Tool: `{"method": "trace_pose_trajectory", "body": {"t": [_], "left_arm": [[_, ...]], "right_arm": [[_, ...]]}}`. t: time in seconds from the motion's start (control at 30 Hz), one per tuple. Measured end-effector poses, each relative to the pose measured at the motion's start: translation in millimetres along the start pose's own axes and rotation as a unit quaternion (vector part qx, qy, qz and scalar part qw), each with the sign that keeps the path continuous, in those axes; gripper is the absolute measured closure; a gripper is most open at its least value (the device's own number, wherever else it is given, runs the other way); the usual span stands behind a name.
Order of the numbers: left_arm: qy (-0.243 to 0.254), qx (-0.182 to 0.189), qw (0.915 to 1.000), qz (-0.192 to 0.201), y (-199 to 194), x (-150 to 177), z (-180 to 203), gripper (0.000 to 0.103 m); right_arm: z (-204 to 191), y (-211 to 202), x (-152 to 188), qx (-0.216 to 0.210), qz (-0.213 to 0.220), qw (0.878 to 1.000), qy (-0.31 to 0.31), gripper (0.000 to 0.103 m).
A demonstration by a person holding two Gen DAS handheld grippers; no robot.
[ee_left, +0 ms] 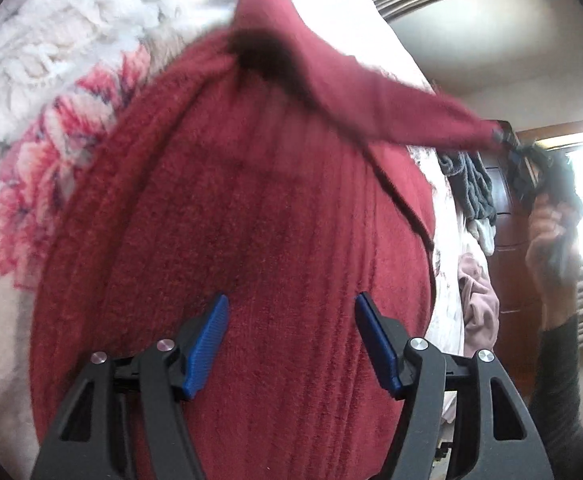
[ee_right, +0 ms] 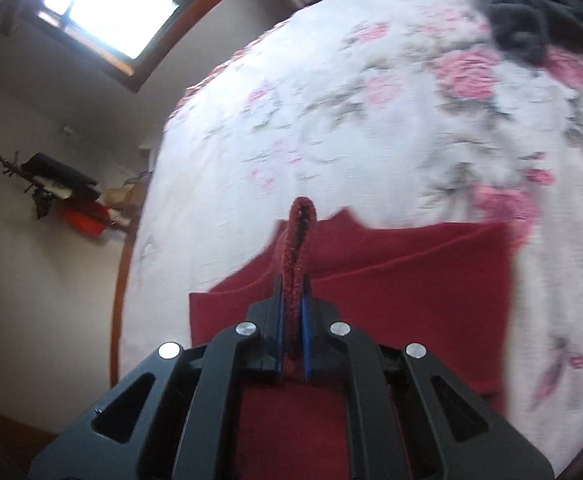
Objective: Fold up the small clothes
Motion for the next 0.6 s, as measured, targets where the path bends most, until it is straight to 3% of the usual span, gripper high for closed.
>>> {"method": "trace_pose_trajectory", "body": {"t": [0.27,0.6], "left_arm": [[0.028,0.008,0.9991,0.032,-32.5,-33.9,19.3,0.037],[0.077,-0.004,0.9962,0.041,-29.9,-118.2,36.0,0.037]], "right_arm": [[91.5,37.8,32.3,0.025,-0.026,0.999,0.039,0.098],[136.4,75.4,56.1,0.035,-0.05,0.997,0.055,0.098]]}}
Point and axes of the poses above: each gripper's, at about its wrist camera, not at the fingertips, and y roughly the way its jaws point, z to its right, x to its underside, the point moved 8 cm from there along y, roughly the way its jaws point, and after that the axes turned 13 degrees about x, right-handed, at the moved point
